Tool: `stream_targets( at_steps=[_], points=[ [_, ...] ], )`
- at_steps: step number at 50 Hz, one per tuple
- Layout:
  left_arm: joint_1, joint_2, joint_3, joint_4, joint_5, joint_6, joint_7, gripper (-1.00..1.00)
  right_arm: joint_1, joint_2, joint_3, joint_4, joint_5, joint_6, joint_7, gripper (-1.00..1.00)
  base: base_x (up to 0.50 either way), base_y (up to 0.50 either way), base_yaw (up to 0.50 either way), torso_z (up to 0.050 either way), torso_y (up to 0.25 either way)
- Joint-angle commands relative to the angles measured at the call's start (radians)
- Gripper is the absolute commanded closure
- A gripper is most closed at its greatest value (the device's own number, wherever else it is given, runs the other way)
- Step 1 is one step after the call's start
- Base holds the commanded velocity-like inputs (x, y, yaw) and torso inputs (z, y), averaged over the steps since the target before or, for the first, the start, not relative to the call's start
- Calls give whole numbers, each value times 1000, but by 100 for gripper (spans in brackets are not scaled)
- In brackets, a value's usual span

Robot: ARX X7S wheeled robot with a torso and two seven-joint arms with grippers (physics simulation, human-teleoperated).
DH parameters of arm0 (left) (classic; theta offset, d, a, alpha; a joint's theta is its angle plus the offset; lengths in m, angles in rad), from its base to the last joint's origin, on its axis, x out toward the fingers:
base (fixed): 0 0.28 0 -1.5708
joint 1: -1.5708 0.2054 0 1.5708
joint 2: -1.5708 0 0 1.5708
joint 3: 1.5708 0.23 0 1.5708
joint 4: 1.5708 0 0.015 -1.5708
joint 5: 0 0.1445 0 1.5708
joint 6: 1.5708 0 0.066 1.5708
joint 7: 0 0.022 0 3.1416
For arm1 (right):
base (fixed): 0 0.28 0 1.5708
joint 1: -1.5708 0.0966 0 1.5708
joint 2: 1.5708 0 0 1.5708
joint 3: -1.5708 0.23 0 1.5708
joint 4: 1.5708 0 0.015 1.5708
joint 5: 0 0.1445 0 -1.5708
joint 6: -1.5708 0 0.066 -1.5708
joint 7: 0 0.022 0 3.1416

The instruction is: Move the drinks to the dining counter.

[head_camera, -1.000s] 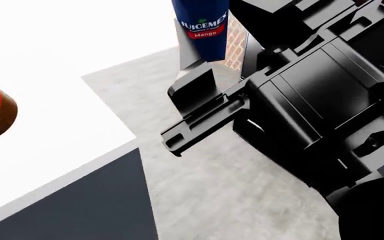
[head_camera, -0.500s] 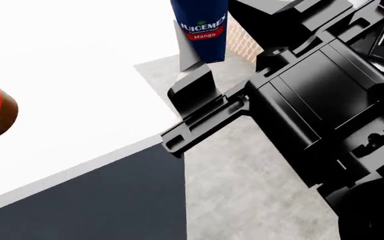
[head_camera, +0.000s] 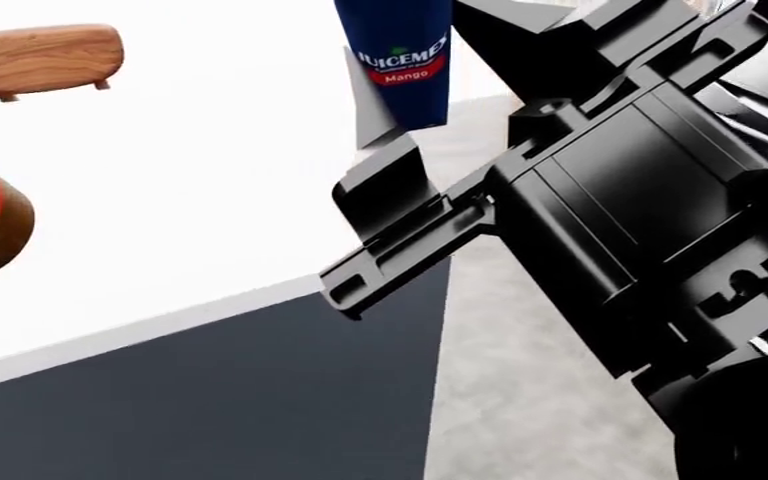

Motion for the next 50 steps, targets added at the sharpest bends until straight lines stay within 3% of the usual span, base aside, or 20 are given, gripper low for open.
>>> stream_targets(
  at_steps=[1, 50],
  points=[
    [-5, -2, -1, 2, 7, 10, 0, 100, -2, -1, 9, 1, -11, 12, -3, 100, -29, -73, 500, 0, 0],
    [-9, -2, 3, 4, 6, 11, -1, 100, -9, -8, 19, -5, -3, 28, -11, 100, -11, -39, 500, 0, 0]
  ],
)
